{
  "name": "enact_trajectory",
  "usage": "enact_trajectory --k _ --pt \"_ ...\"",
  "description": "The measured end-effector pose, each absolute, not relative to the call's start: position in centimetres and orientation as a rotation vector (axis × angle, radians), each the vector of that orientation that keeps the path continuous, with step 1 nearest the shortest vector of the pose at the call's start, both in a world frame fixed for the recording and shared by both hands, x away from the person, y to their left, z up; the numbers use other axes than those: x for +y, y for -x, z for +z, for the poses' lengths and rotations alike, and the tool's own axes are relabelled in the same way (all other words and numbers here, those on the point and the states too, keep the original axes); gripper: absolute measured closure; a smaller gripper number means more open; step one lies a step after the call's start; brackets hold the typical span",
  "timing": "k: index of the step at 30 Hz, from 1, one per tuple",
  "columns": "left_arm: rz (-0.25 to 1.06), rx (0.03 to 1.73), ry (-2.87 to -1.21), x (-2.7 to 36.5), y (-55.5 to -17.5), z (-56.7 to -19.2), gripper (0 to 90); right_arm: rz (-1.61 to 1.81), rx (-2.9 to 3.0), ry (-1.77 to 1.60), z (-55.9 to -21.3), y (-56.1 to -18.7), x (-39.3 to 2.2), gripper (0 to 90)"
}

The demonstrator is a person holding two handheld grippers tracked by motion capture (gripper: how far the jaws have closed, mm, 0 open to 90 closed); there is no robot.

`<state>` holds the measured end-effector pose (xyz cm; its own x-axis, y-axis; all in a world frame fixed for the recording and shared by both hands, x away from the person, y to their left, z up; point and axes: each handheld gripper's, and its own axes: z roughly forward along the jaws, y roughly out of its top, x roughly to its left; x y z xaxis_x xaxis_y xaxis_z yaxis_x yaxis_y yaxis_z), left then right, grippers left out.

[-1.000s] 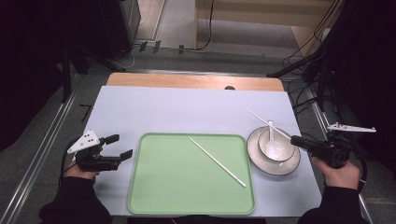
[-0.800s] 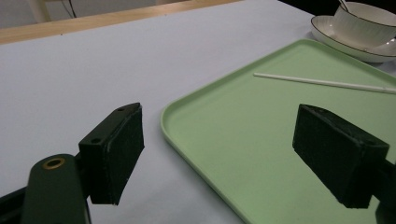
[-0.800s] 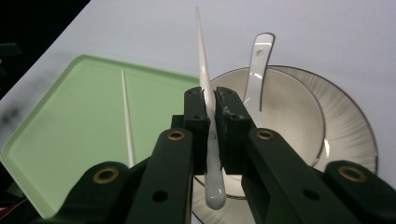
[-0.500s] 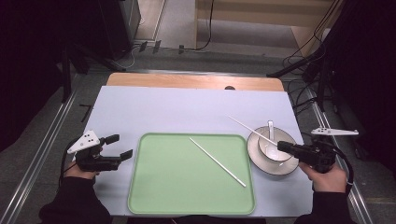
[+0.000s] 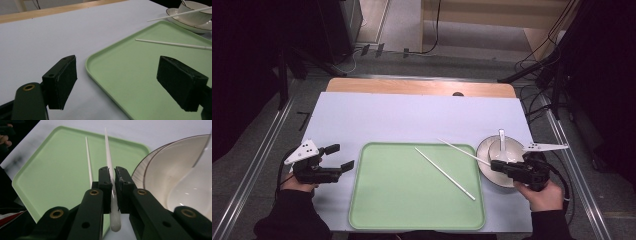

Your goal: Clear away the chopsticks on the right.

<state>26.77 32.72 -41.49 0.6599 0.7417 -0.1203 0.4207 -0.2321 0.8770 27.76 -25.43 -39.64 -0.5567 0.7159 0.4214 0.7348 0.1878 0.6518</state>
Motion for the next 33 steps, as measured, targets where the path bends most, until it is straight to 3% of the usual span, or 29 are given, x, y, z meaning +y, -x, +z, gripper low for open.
enact_trajectory --k 33 --pt "0.399 0.917 -1.866 32.7 -26.7 -41.5 16.7 -1.128 -2.594 1.299 -44.0 -27.6 -20.3 84.0"
